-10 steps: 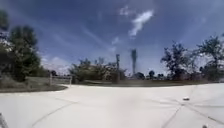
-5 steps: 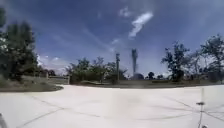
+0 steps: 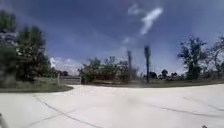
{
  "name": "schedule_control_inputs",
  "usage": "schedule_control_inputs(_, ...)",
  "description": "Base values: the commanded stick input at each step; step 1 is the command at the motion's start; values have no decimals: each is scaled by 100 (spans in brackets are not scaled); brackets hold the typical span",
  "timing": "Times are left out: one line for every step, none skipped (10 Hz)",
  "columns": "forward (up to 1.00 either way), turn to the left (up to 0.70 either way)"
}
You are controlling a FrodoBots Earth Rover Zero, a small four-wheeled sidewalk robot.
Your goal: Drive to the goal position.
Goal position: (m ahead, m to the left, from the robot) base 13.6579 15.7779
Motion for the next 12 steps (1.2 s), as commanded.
schedule_control_inputs(85, 4)
schedule_control_inputs(85, 4)
schedule_control_inputs(85, 4)
schedule_control_inputs(85, 4)
schedule_control_inputs(85, 4)
schedule_control_inputs(85, 17)
schedule_control_inputs(85, 38)
schedule_control_inputs(85, 38)
schedule_control_inputs(85, 38)
schedule_control_inputs(85, 38)
schedule_control_inputs(85, 38)
schedule_control_inputs(85, 38)
